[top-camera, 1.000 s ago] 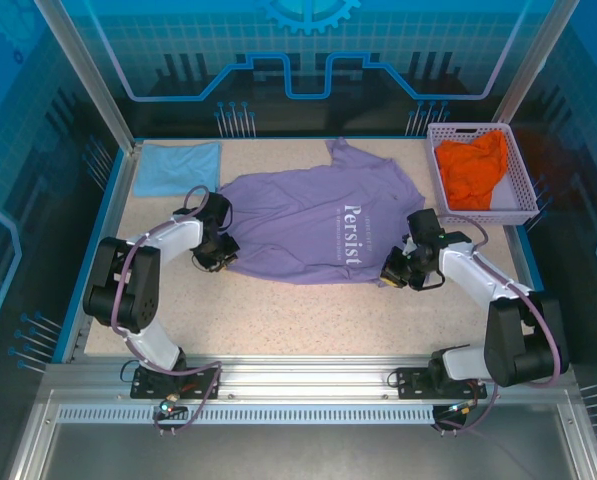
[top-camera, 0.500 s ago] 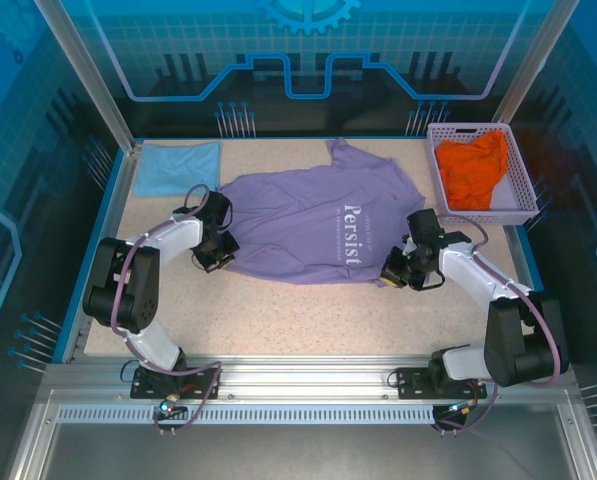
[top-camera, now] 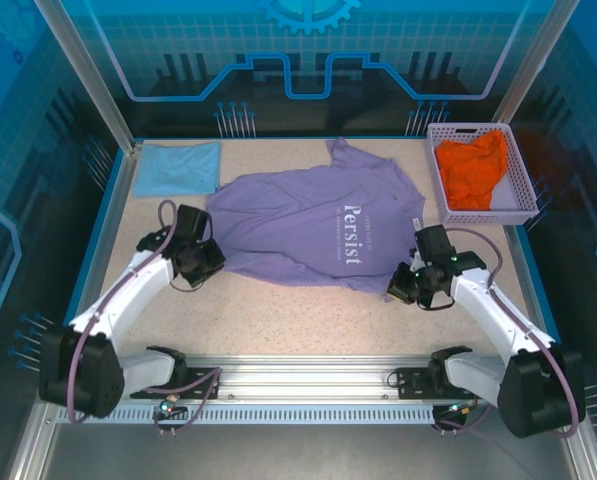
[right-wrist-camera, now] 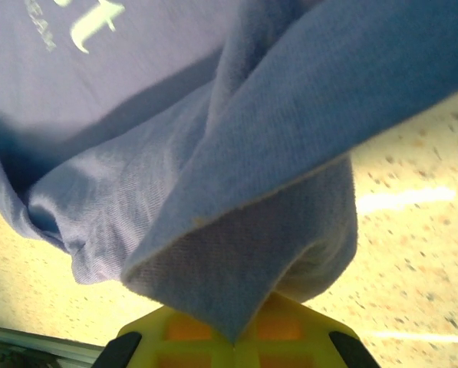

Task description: Fold and stack the t-shirts

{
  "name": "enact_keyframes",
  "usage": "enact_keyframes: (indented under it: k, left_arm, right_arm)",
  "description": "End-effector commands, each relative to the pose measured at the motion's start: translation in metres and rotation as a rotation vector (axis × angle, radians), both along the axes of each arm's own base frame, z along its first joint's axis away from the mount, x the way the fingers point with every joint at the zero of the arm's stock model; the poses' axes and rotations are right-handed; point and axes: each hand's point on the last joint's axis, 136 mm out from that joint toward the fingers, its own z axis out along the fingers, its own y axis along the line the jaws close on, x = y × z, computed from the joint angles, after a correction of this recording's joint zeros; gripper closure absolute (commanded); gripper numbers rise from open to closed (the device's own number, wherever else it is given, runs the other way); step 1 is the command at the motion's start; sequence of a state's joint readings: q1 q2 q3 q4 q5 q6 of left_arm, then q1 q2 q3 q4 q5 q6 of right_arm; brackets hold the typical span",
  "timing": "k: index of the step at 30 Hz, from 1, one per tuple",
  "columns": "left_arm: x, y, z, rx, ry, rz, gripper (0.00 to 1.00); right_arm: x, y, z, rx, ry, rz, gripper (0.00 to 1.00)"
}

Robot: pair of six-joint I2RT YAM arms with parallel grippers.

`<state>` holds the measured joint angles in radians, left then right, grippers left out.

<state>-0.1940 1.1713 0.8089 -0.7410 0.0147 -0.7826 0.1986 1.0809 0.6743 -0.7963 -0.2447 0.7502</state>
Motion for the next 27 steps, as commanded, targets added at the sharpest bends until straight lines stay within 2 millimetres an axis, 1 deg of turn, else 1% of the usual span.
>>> enact_keyframes:
  k: [1, 6, 8, 10, 15, 17, 19, 22, 25, 27]
  left_arm:
    - [-0.048, -0.005, -0.014, -0.064, 0.106, 0.003, 1.00]
    - [-0.088, -0.006, -0.023, -0.123, 0.123, 0.032, 1.00]
    - [-0.095, -0.010, -0.018, -0.121, 0.100, 0.028, 1.00]
    - [-0.102, -0.011, -0.019, -0.138, 0.105, 0.052, 1.00]
    - [-0.125, -0.002, -0.033, -0.165, 0.123, 0.173, 1.00]
    - [-0.130, 0.002, -0.037, -0.176, 0.104, 0.220, 1.00]
    - [-0.131, 0.005, -0.039, -0.179, 0.078, 0.247, 1.00]
    - [-0.129, 0.008, -0.040, -0.171, 0.064, 0.256, 1.00]
    - [-0.124, 0.012, -0.037, -0.141, 0.058, 0.259, 1.00]
    - [-0.118, 0.014, -0.031, -0.129, 0.036, 0.251, 1.00]
  right_arm:
    - [-0.034, -0.006, -0.011, -0.059, 0.087, 0.041, 1.00]
    - [-0.062, -0.006, -0.023, -0.098, 0.166, 0.082, 1.00]
    - [-0.071, -0.005, -0.027, -0.103, 0.193, 0.092, 1.00]
    - [-0.078, -0.004, -0.029, -0.111, 0.208, 0.099, 1.00]
    - [-0.091, -0.010, -0.027, -0.133, 0.219, 0.085, 1.00]
    - [-0.094, -0.015, -0.026, -0.152, 0.215, 0.072, 1.00]
    - [-0.095, -0.019, -0.026, -0.167, 0.209, 0.062, 1.00]
    - [-0.088, -0.017, -0.024, -0.163, 0.192, 0.050, 1.00]
    - [-0.078, -0.013, -0.020, -0.150, 0.177, 0.030, 0.99]
    - [-0.066, -0.011, -0.014, -0.143, 0.145, 0.014, 0.99]
